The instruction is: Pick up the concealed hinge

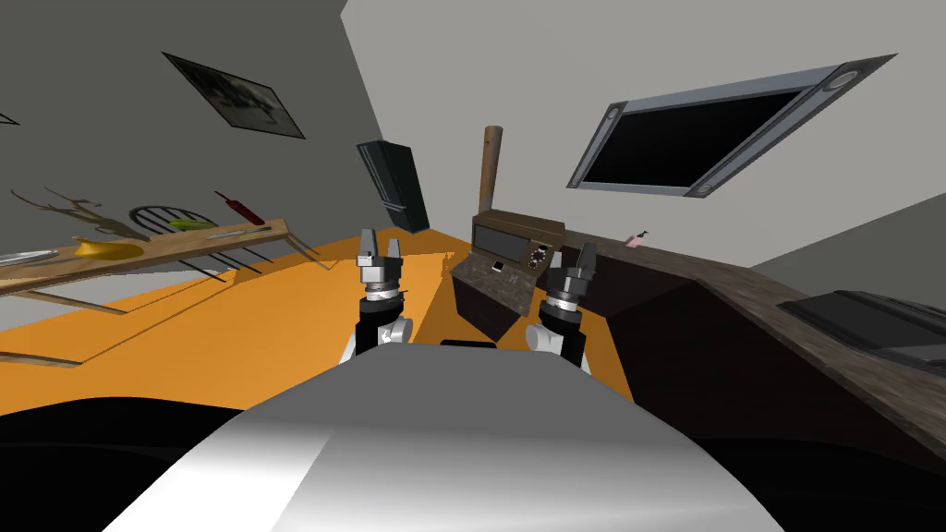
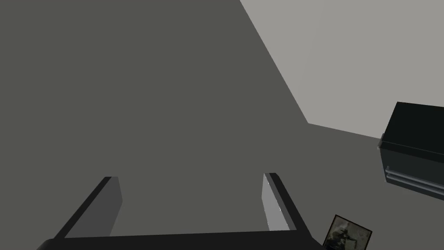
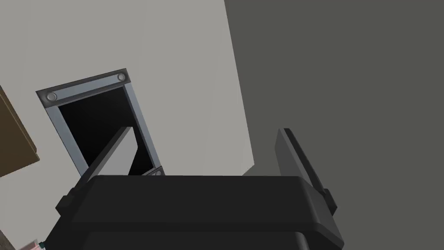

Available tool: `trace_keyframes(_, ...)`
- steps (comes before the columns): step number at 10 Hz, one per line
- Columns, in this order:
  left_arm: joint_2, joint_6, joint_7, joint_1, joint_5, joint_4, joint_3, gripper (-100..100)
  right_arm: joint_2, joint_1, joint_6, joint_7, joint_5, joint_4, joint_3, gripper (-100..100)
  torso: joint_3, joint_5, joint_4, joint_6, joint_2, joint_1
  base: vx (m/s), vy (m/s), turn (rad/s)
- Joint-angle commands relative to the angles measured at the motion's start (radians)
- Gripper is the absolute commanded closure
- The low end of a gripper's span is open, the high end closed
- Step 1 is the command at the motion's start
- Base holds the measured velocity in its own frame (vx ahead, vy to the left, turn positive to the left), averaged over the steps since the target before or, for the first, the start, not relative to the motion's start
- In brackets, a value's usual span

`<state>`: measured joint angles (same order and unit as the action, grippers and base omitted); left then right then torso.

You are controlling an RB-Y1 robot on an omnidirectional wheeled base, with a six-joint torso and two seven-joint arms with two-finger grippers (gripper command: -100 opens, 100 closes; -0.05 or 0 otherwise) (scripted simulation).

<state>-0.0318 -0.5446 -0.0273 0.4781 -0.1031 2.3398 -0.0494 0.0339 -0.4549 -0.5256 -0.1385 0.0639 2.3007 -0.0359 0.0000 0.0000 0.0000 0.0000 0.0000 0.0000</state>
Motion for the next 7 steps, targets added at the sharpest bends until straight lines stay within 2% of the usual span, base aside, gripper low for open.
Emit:
trace_keyframes(1,0.000,0.000,0.000,0.000,0.000,0.000,0.000,0,-0.042,-0.004,0.002,0.003,-0.005,-0.006,0.007,-100,0.000,0.000,0.000,0.000,0.000,0.000,0.011,0.019,-0.013)
trace_keyframes(4,0.000,0.000,0.000,0.000,0.000,0.000,0.000,0,-0.131,-0.017,0.012,0.013,-0.023,-0.031,0.035,-100,-0.001,0.001,0.000,0.000,-0.002,0.003,0.032,0.062,-0.026)
trace_keyframes(7,0.000,0.000,0.000,0.000,0.000,0.000,0.000,0,-0.211,-0.036,0.035,0.025,-0.050,-0.073,0.076,-100,-0.002,0.002,-0.001,0.000,-0.003,0.007,0.041,0.112,-0.033)
